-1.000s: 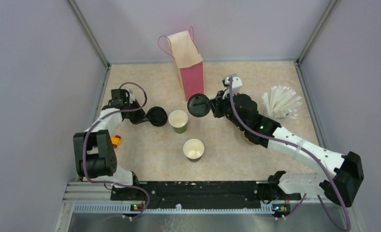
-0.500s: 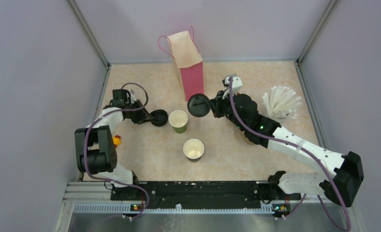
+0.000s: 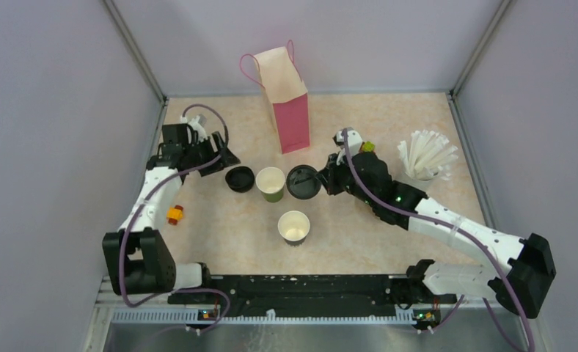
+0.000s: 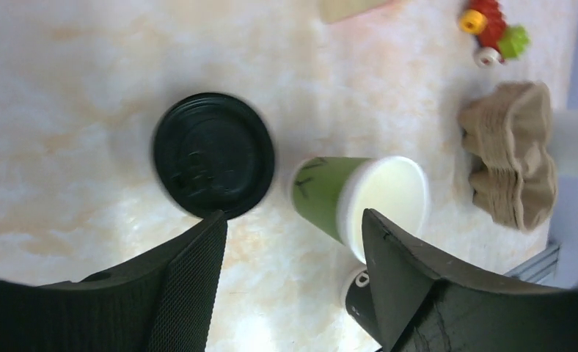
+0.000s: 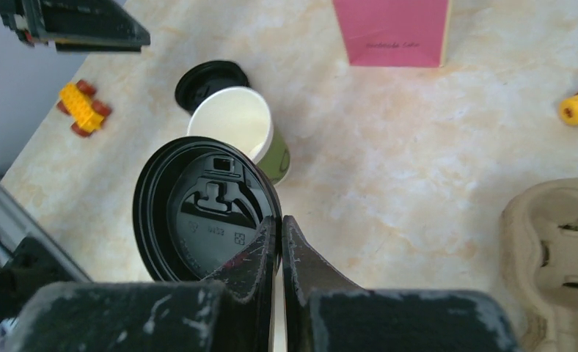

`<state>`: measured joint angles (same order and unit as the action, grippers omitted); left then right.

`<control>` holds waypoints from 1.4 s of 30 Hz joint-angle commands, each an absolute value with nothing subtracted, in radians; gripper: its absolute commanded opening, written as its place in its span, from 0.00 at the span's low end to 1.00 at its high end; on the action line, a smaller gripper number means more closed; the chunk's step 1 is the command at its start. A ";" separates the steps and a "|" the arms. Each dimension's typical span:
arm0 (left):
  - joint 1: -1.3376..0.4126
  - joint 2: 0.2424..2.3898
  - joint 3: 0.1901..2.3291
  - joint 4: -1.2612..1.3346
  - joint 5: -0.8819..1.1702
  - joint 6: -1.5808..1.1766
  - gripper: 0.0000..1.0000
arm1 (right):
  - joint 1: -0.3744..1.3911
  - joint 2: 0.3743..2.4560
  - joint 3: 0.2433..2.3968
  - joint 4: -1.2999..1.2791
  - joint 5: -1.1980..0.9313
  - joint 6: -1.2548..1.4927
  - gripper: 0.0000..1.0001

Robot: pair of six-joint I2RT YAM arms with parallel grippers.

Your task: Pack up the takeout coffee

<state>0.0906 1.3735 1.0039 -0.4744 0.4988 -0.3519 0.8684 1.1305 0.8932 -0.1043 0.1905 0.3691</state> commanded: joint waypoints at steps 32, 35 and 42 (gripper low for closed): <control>-0.417 0.498 0.717 -0.323 1.121 0.798 0.67 | 0.870 1.079 0.919 -0.310 -0.152 0.727 0.01; -0.430 0.525 0.714 -0.340 1.107 0.856 0.67 | 0.870 1.095 0.932 -0.311 -0.156 0.730 0.01; -0.485 0.583 0.691 -0.342 1.069 0.928 0.66 | 0.870 1.131 0.965 -0.310 -0.179 0.732 0.01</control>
